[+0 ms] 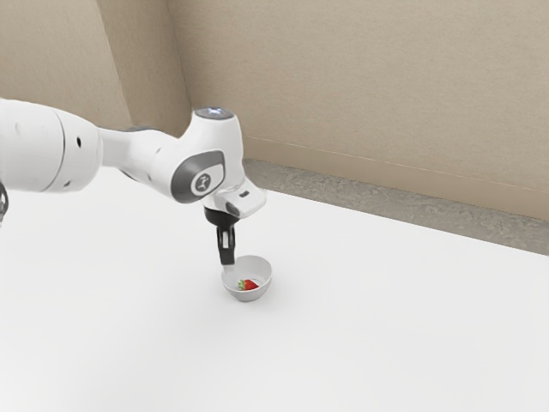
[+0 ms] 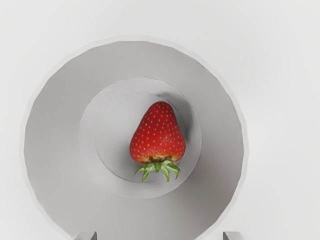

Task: Take strawberry from the bowl

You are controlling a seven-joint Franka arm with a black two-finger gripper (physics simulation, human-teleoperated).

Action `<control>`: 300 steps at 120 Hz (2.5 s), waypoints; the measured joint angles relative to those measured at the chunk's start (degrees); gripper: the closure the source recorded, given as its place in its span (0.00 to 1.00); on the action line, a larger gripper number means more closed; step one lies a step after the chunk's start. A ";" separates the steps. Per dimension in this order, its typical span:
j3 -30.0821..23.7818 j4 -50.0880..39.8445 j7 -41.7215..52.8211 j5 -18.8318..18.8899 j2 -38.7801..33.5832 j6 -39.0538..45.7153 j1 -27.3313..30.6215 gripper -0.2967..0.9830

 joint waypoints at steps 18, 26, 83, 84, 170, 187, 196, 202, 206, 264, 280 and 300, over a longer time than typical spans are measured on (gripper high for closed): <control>0.00 0.18 2.27 0.37 1.04 1.31 0.61 0.59; 0.00 0.22 3.27 0.33 1.57 1.84 0.86 0.60; -0.09 2.14 7.73 -3.86 4.54 3.12 0.11 0.59; -0.09 2.21 7.78 -3.92 4.62 3.12 0.11 0.59; -0.66 5.10 10.24 -5.55 10.90 4.04 0.06 0.57; -0.65 5.16 10.47 -5.78 11.65 4.46 0.03 0.57; -0.64 5.19 10.61 -6.11 12.02 4.60 0.09 0.58; -0.62 5.21 10.71 -6.30 12.17 4.68 0.12 0.59; -0.64 5.21 10.74 -6.30 12.20 4.75 0.14 0.62; -0.58 4.32 9.53 -5.24 -1.08 0.00 -5.49 0.80; -3.12 4.44 9.08 -6.35 -2.15 -2.04 -9.65 0.81; -5.54 7.20 8.10 -7.40 2.45 -2.93 -13.22 0.81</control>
